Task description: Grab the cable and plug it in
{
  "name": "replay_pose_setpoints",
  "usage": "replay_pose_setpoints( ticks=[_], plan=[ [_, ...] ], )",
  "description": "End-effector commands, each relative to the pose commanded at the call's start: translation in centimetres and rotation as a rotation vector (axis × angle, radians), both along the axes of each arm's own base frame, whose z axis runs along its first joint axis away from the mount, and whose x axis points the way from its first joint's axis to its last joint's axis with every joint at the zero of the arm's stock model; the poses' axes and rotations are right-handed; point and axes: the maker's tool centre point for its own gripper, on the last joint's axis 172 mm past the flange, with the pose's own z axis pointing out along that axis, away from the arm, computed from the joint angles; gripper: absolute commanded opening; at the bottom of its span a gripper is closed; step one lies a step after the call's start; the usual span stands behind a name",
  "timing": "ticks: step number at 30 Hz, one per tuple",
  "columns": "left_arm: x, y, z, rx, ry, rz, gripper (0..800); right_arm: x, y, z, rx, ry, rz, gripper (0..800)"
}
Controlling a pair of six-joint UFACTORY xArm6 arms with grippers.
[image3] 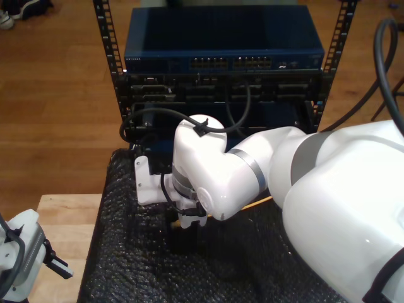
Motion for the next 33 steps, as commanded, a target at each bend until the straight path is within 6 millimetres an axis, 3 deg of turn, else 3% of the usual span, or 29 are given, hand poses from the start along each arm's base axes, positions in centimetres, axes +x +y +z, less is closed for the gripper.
replay_pose_setpoints(
  ticks=[5,15,19,27,33],
  plan=[
    [0.2,0.1,0.4,0.003,-0.005,-0.001,800,0.5,-0.3,2.7,0.016,-0.019,-0.012,6],
    [0.3,-1.3,2.3,-0.061,0.001,-0.005,800,0.6,-6.4,5.5,-0.021,0.034,-0.083,6],
    [1.3,-3.0,3.2,-0.127,-0.022,0.019,800,-0.1,-8.7,6.8,-0.006,0.030,-0.113,6],
    [3.5,-7.5,5.5,-0.230,-0.053,0.010,800,-2.7,-9.7,8.4,0.049,0.065,-0.103,6],
    [3.5,-11.3,5.8,-0.211,0.032,-0.046,800,-3.6,-11.4,9.6,0.136,0.126,-0.138,6]
  ],
)
